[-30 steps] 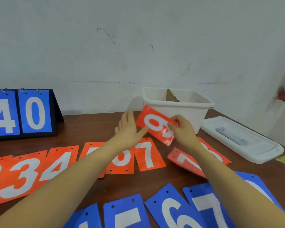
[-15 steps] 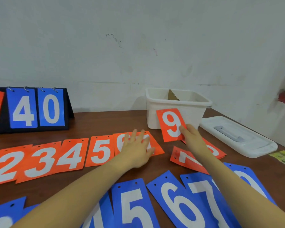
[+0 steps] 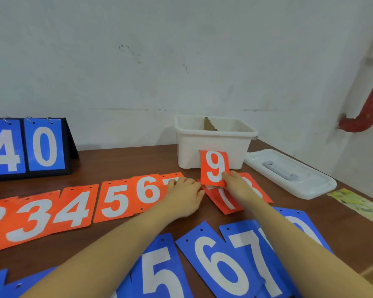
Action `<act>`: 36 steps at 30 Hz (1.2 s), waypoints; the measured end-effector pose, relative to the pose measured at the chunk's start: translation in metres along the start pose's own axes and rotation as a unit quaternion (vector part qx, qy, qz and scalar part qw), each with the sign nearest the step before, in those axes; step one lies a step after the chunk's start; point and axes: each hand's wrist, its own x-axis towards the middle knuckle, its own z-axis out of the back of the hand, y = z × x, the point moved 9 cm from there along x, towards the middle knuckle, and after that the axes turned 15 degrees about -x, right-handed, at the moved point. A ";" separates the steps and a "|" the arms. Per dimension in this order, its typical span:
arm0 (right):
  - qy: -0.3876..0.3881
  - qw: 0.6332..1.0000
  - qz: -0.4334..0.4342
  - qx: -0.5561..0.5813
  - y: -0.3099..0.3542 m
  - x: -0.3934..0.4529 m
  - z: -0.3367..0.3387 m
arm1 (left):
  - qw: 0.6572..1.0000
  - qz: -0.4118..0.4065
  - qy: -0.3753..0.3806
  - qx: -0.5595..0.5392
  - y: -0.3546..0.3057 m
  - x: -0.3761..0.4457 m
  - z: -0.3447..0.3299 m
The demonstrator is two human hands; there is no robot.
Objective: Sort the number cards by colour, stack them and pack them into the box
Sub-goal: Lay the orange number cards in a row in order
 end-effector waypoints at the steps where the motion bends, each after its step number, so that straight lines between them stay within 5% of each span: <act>1: -0.024 0.999 0.003 0.020 0.003 0.002 0.005 | 1.000 -0.007 0.013 0.002 -0.004 0.003 -0.006; 5: -0.132 0.988 0.025 0.076 0.008 -0.003 0.040 | 0.997 -0.006 0.075 -0.006 -0.013 0.008 -0.033; 11: -0.182 0.981 0.018 0.059 -0.010 -0.016 0.067 | 0.998 0.038 -0.035 -0.020 -0.013 0.039 -0.016; 19: -0.236 0.966 0.055 0.087 -0.025 -0.020 0.102 | 0.990 0.098 0.045 -0.090 -0.012 0.075 -0.022; 25: -0.348 0.932 0.053 0.083 -0.041 -0.032 0.133 | 0.930 -0.002 -0.111 -0.352 -0.018 0.060 0.021; 32: -0.179 0.983 0.006 -0.036 -0.043 -0.005 0.082 | 0.904 0.043 -0.184 -0.382 0.019 0.037 0.053; 36: -0.144 0.988 0.013 -0.055 -0.026 0.004 0.058 | 0.899 0.075 -0.220 -0.370 0.049 0.030 0.073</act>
